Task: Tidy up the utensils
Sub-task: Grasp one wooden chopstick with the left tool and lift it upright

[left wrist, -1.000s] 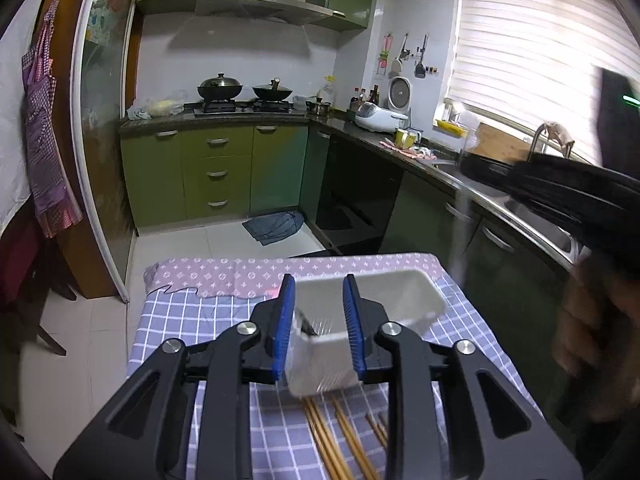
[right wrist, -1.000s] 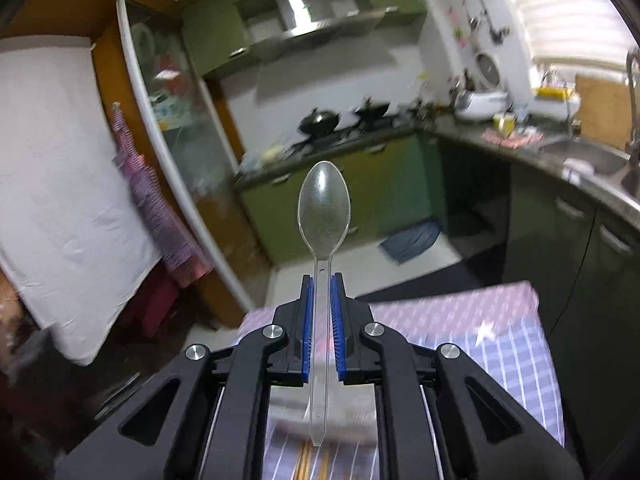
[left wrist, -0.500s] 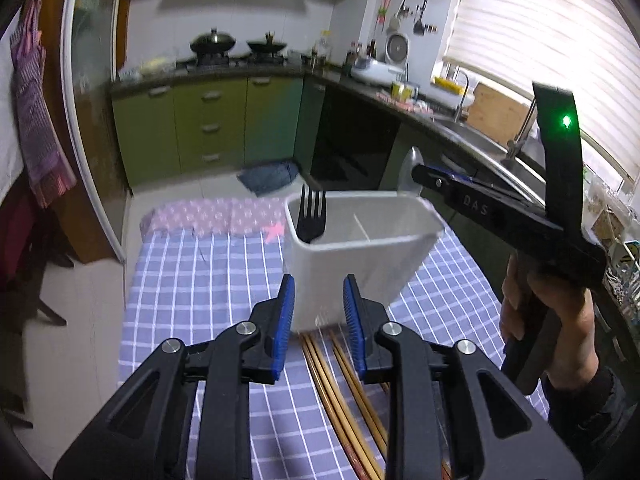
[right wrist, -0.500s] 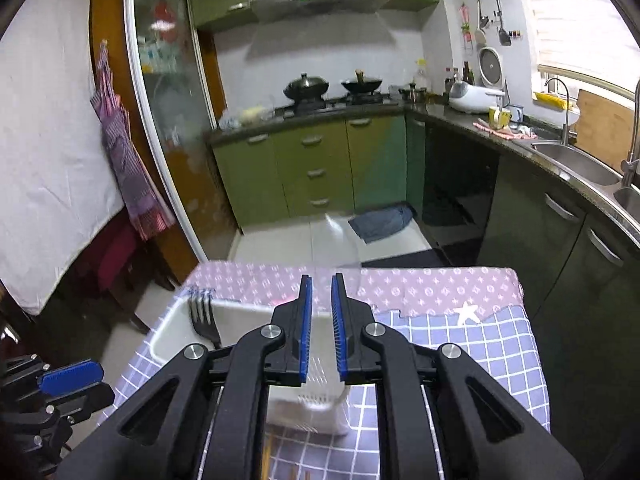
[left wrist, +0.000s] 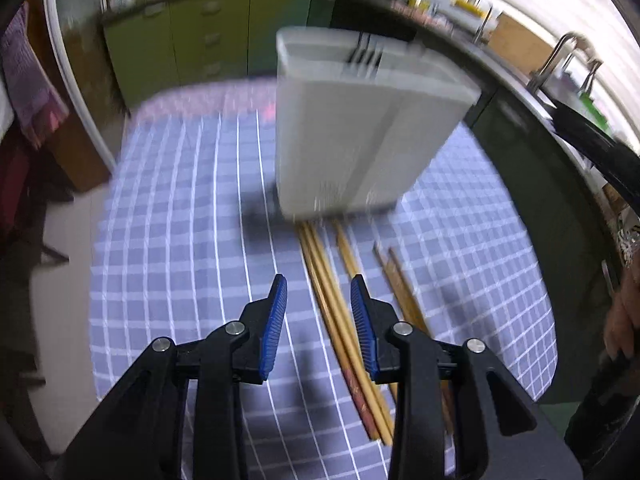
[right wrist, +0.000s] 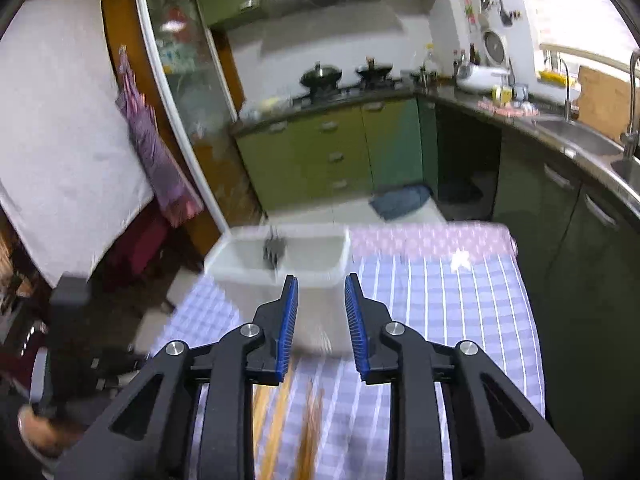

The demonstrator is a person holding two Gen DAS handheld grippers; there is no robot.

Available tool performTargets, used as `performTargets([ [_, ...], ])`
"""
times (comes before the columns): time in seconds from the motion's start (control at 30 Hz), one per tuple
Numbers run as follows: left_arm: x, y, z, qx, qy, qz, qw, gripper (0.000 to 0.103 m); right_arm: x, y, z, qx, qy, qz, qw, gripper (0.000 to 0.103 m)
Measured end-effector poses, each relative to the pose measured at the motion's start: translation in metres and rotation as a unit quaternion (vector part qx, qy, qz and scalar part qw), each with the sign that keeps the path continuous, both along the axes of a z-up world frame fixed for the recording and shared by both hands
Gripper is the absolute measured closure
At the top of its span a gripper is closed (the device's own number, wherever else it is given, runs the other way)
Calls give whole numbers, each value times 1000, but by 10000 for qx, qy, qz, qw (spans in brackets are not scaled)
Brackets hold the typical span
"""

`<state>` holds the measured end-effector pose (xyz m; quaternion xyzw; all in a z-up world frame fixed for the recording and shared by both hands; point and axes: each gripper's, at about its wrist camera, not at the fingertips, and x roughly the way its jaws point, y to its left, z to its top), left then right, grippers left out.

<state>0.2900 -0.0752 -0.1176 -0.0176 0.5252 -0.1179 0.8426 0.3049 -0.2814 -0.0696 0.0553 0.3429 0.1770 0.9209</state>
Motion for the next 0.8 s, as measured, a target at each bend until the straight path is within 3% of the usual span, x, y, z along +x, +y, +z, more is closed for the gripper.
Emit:
performTargets([
  [0.1, 3, -9, -22, 162, 397, -46, 9991, 71, -15, -11, -22, -35, 353, 68, 9993, 78],
  [0.2, 3, -14, -38, 284, 606, -91, 9977, 78, -26, -20, -43, -126, 571, 95, 9982, 78],
  [0.4, 18, -17, -61, 355, 1027, 100, 9940, 79, -36, -30, -68, -147, 835, 115, 9963, 78],
  [0.8, 36, -28, -76, 454, 1342, 250, 9896, 84, -36, -29, -69, -103, 949, 202, 9952, 74],
])
